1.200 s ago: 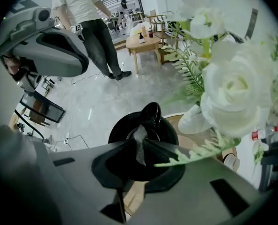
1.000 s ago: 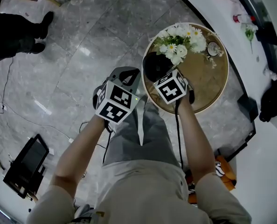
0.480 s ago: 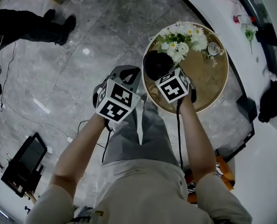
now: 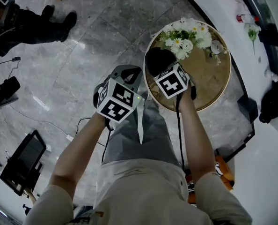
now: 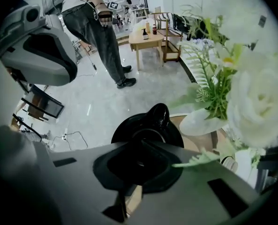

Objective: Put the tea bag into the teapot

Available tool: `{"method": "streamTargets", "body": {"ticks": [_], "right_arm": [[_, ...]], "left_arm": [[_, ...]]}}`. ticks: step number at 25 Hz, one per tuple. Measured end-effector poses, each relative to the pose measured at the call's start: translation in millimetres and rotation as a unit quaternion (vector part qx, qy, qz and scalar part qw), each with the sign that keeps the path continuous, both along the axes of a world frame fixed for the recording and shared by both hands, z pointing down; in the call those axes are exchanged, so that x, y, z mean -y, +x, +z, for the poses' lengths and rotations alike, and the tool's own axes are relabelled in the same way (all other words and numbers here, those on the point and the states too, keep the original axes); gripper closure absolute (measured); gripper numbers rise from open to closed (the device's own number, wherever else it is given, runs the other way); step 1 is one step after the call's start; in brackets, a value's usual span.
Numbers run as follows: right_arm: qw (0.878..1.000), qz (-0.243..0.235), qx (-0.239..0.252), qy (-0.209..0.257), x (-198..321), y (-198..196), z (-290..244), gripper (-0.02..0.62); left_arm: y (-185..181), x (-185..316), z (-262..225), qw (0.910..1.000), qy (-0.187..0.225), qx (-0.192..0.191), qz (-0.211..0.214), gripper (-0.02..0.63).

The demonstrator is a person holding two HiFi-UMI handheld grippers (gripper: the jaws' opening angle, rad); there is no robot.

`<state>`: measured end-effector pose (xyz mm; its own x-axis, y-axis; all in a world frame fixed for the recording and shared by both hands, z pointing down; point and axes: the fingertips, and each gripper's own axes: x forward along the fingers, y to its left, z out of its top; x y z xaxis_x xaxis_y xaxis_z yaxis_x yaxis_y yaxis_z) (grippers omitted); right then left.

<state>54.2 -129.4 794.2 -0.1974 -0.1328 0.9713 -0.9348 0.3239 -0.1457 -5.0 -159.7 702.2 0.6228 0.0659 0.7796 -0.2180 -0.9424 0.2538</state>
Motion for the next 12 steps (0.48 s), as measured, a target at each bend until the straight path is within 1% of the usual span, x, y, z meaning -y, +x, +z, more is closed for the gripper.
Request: {"method": "streamTargets", "body": {"ticks": [5, 12], "right_arm": [[0.999, 0.022, 0.008, 0.027, 1.0, 7.5, -25.0, 0.574], [0.997, 0.047, 0.008, 0.068, 3.5, 17.1, -78.2, 0.578]], "left_arm": [[4.1, 5.6, -9.3, 1.0, 0.008, -0.003, 0.0, 0.598], [8.3, 11.1, -57.4, 0.9991, 0.032, -0.024, -0.009, 0.598]]}}
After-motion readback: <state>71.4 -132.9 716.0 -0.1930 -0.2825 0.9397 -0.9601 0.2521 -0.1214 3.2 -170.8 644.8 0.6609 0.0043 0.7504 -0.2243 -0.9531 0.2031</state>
